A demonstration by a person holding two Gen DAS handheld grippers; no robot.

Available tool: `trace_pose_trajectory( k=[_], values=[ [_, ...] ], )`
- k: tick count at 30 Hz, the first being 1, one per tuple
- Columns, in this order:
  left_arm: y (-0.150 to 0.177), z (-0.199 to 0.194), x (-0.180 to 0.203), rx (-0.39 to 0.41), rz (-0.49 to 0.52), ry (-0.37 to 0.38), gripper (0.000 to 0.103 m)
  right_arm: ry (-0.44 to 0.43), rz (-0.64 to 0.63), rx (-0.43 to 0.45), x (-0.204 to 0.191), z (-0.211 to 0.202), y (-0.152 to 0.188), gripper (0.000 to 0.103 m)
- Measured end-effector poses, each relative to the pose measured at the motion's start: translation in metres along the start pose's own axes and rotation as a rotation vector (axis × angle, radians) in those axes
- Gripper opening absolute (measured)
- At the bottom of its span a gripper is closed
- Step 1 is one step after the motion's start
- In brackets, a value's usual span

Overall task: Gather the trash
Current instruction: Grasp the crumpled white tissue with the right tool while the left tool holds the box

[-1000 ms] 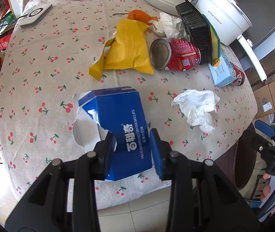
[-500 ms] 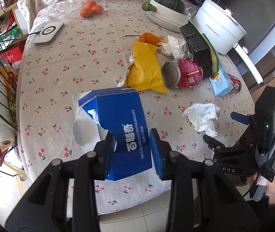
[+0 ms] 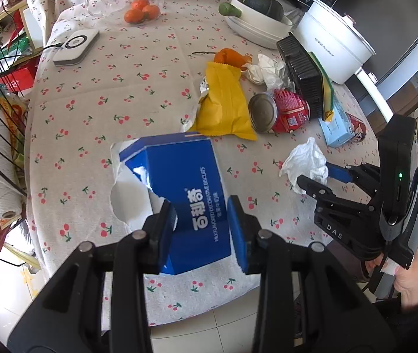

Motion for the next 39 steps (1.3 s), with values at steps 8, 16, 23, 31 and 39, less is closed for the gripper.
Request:
trace_pose_trajectory(
  k=[8,16,23,31,39],
  values=[
    [-0.001,0.002,0.012,-0.003,0.020,0.017,0.037,-0.103,0.121,-0.007,0.022,-0.012,0.006,0.016],
    [-0.002,0.000,0.036,-0.001,0.061,0.045,0.037,-0.123,0.170,0.020,0.041,-0.034,0.016,0.014],
    [0.002,0.007,0.076,-0.012,0.132,0.071,0.038,-0.076,0.209,0.033,0.078,-0.052,0.042,0.014],
    [0.012,0.019,0.135,-0.037,0.239,0.106,0.038,-0.029,0.305,0.024,0.133,-0.069,0.088,0.014],
    [0.025,0.032,0.200,-0.062,0.344,0.164,0.038,0.023,0.423,-0.010,0.187,-0.081,0.145,0.015]
  ],
)
Point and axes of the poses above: each gripper's, at about its wrist camera, not at the fingertips, and z roughly the way its jaws point, x to its right, y to its underside, the point moved 7 cm from there along z, roughly the way its jaws point, and after that the axes turned 3 degrees about -x, right-handed, at the moved point
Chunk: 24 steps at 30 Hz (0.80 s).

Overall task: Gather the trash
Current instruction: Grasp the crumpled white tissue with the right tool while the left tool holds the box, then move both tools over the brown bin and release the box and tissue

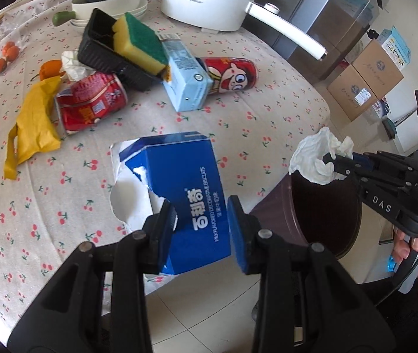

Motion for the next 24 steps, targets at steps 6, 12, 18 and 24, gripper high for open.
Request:
trace_pose_trajectory(
  k=[6,12,18,24],
  values=[
    [-0.003,0.018,0.055,-0.011,0.103,0.051,0.038,0.035,0.094,-0.019,0.051,-0.006,0.030,0.015],
    [-0.002,0.037,0.111,-0.022,0.188,0.112,0.037,0.064,0.178,-0.035,0.094,-0.012,0.061,0.015],
    [0.001,0.054,0.158,-0.020,0.281,0.172,0.038,0.094,0.230,-0.053,0.127,-0.013,0.086,0.016],
    [0.006,0.066,0.179,-0.019,0.331,0.223,0.038,0.119,0.265,-0.072,0.149,-0.012,0.102,0.016]
  ],
)
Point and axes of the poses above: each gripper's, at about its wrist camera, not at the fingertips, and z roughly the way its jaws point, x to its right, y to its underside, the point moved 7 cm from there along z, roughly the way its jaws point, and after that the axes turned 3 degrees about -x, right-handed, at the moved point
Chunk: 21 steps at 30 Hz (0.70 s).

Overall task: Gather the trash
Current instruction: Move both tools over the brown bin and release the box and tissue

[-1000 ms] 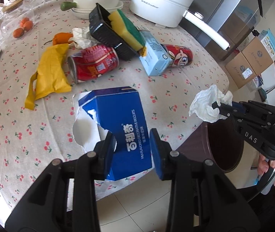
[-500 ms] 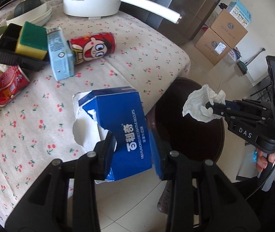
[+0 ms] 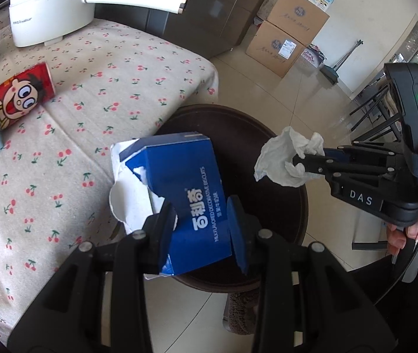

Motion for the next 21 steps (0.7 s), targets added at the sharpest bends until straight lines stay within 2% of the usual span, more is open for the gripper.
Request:
trace_pose_trajectory(
  k=[2,4,6,11,15,16,17,19,21],
  values=[
    [-0.002,-0.001,-0.002,0.012,-0.001,-0.024,0.044,0.007,0.002,-0.003,0.003,0.000,0.002,0.016],
    [-0.003,-0.006,-0.007,0.022,-0.019,-0.060,0.073,0.016,-0.001,-0.005,0.004,0.001,0.002,0.016],
    [-0.003,-0.010,-0.015,0.028,-0.038,-0.114,0.083,0.012,-0.005,-0.005,0.002,0.001,0.001,0.016],
    [-0.002,-0.021,-0.032,0.038,-0.059,-0.165,0.085,0.007,-0.019,-0.002,-0.007,0.002,-0.003,0.016],
    [-0.001,-0.032,-0.046,0.056,-0.081,-0.190,0.093,0.001,-0.013,0.001,-0.009,0.001,-0.005,0.018],
    [-0.001,-0.036,-0.050,0.061,-0.084,-0.201,0.095,-0.012,-0.003,0.002,-0.010,0.001,-0.006,0.029],
    [0.000,-0.039,-0.053,0.067,-0.087,-0.213,0.096,-0.024,0.009,-0.001,-0.009,0.001,-0.006,0.053],
    [0.001,-0.046,-0.061,0.078,-0.092,-0.236,0.098,-0.048,0.045,0.008,-0.010,-0.003,-0.008,0.077],
    [0.003,-0.054,-0.068,0.085,-0.103,-0.253,0.099,-0.075,0.057,0.021,-0.013,-0.007,-0.013,0.077]
  ],
)
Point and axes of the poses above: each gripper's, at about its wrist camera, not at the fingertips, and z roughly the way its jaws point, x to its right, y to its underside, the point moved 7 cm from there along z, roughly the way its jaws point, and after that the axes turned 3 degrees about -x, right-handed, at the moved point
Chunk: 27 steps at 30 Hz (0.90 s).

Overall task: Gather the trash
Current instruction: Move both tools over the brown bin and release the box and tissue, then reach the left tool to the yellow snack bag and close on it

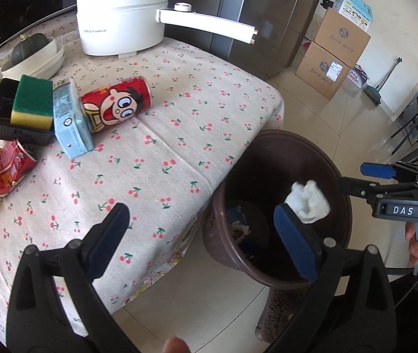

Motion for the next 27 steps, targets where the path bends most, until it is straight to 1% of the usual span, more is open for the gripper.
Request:
trace_pose_trajectory(
  k=[5,11,18,24,27],
  values=[
    [0.006,-0.014,-0.027,0.005,-0.033,-0.032,0.101,-0.007,-0.011,0.007,-0.015,-0.002,-0.007,0.079],
    [0.014,-0.032,-0.070,0.008,-0.091,-0.090,0.102,-0.021,-0.057,0.009,-0.048,-0.002,-0.017,0.080],
    [0.019,-0.051,-0.125,0.018,-0.196,-0.165,0.102,-0.049,-0.120,0.016,-0.095,-0.002,-0.033,0.081],
    [0.017,-0.065,-0.163,0.027,-0.297,-0.188,0.102,-0.069,-0.164,0.021,-0.133,0.001,-0.048,0.081],
    [0.017,-0.067,-0.181,0.007,-0.336,-0.208,0.102,-0.073,-0.181,0.023,-0.150,0.003,-0.058,0.082]
  ],
)
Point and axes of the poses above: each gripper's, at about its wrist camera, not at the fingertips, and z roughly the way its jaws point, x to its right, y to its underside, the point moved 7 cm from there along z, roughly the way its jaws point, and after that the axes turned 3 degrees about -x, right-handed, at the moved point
